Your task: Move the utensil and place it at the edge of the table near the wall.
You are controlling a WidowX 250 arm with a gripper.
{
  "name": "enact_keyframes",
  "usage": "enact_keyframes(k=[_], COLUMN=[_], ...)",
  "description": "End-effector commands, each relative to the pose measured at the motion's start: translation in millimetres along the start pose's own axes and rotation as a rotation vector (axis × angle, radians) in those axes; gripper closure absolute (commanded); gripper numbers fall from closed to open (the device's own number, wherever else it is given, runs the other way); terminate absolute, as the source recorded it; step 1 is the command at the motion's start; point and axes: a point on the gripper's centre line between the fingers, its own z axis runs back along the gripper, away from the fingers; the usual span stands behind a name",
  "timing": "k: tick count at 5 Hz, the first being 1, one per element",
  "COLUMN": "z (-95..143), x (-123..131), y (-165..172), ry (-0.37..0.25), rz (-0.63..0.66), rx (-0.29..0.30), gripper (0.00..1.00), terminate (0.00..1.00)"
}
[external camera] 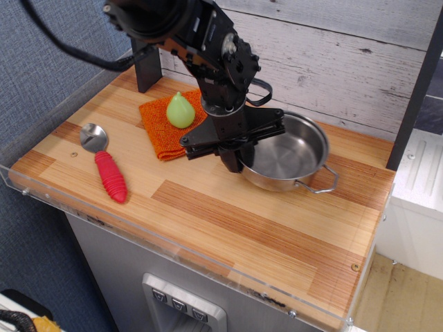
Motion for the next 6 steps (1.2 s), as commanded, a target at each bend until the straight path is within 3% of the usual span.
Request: enact_keyframes(k=[1,4,5,6], z=[-7.7,-25.3,-23.9,-10.7], x=[36.7,47.2,47.9,50.3], y=[-3.0,-8.4,-7.9,-9.5], ry=[-0.052,0.021,0.027,0.006], rz=[0.036,0.002,-0.006,-0.026], rx=[-0.033,-0.082,-0.081,-0.076], gripper=[1.00,1.00,0.00,0.00], terminate=[0.00,0.00,0.00,0.00])
